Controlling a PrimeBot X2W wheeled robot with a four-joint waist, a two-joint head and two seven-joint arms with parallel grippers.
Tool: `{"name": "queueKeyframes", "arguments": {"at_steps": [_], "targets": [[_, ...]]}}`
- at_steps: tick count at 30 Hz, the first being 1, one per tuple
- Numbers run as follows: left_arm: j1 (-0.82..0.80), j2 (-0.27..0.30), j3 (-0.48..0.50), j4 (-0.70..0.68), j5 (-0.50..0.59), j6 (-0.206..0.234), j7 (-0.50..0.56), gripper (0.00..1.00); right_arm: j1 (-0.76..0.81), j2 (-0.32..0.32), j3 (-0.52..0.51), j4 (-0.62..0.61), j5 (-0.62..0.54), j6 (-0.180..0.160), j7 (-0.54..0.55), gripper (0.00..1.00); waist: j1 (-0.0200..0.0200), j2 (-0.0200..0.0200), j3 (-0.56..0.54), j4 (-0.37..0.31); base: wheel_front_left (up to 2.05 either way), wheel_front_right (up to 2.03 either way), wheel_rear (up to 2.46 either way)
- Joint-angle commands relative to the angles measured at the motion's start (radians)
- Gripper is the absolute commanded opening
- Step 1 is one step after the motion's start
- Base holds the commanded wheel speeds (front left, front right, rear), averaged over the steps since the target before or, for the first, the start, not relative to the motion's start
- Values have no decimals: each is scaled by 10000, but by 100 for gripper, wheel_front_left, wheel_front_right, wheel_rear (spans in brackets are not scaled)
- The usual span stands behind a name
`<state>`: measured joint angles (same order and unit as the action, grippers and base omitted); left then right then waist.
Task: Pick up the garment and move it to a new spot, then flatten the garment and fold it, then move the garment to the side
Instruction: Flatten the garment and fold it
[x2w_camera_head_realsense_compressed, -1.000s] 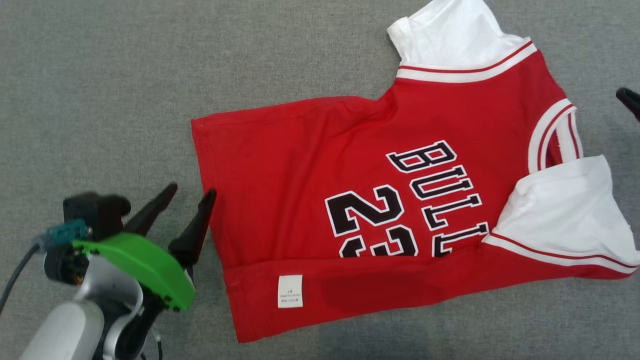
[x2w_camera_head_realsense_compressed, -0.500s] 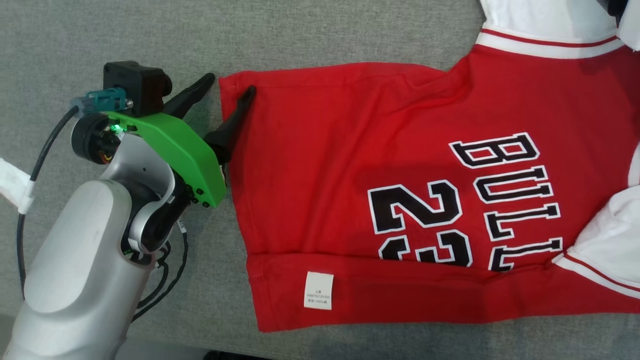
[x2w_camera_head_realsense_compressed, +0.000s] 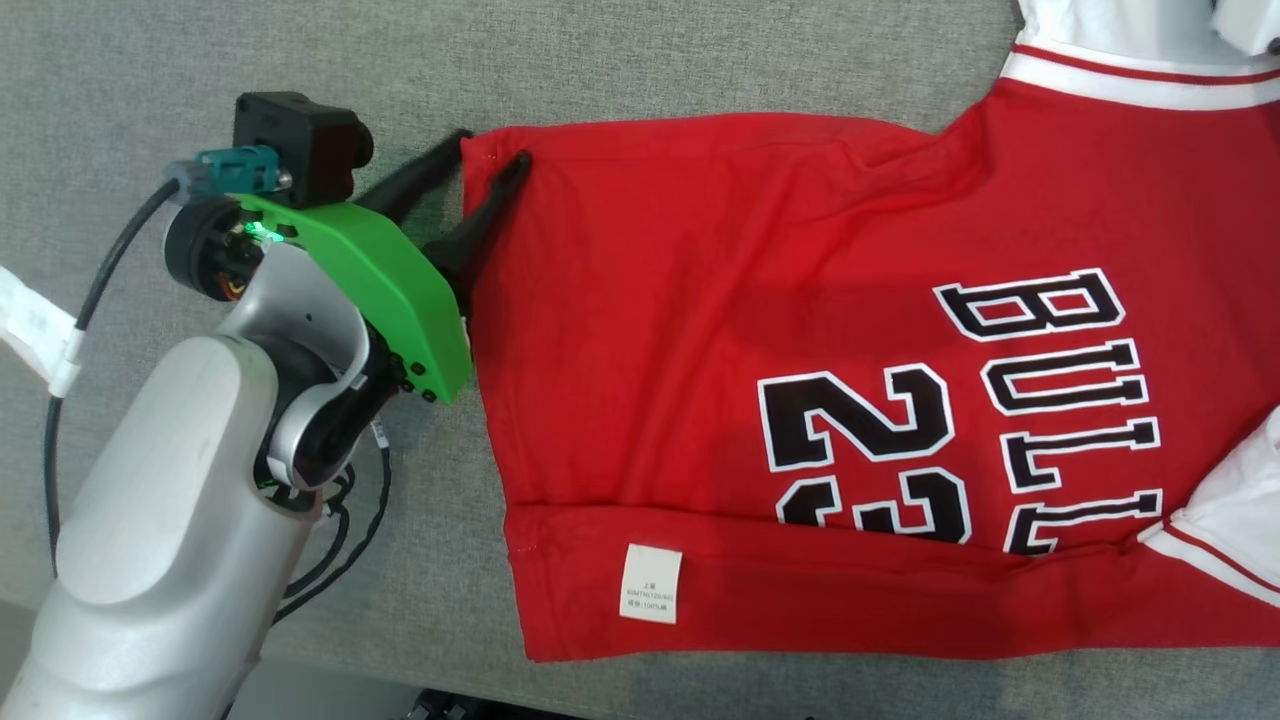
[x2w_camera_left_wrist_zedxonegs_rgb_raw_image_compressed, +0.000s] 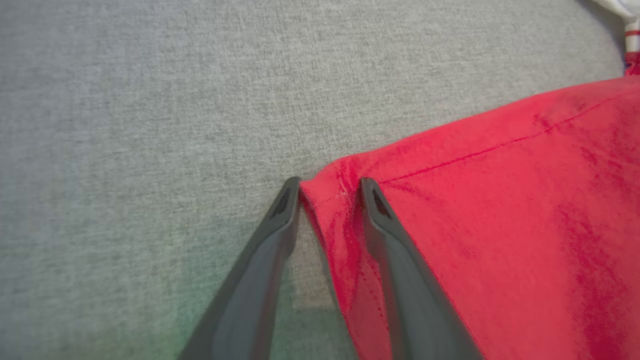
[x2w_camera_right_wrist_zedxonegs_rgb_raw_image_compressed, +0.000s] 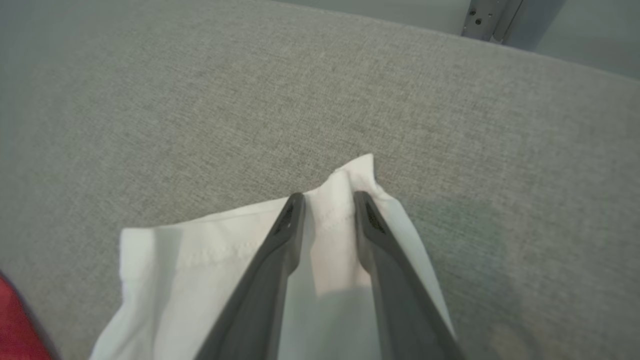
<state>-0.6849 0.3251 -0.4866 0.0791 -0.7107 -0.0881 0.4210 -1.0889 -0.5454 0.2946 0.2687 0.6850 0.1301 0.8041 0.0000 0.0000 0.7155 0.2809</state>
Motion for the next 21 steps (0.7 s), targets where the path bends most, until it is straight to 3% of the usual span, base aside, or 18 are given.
{"name": "queueKeyframes", "arguments": {"at_steps": [1, 14, 21], "targets": [[262, -114, -402, 254, -149, -120, 274, 0, 236, 179, 275, 174, 145, 10, -110, 0, 0, 0, -56, -49, 0, 0, 0], [274, 609, 694, -89, -212, 489, -249, 0, -242, -192, -188, 786, 897, 7, -2301, 0, 0, 0, -896, -631, 0, 0, 0], [681, 809, 809, -486, -239, 698, -267, 0, 478, -325, 206, 70, 1774, 7, -3219, 0, 0, 0, -1403, -1074, 0, 0, 0]]}}
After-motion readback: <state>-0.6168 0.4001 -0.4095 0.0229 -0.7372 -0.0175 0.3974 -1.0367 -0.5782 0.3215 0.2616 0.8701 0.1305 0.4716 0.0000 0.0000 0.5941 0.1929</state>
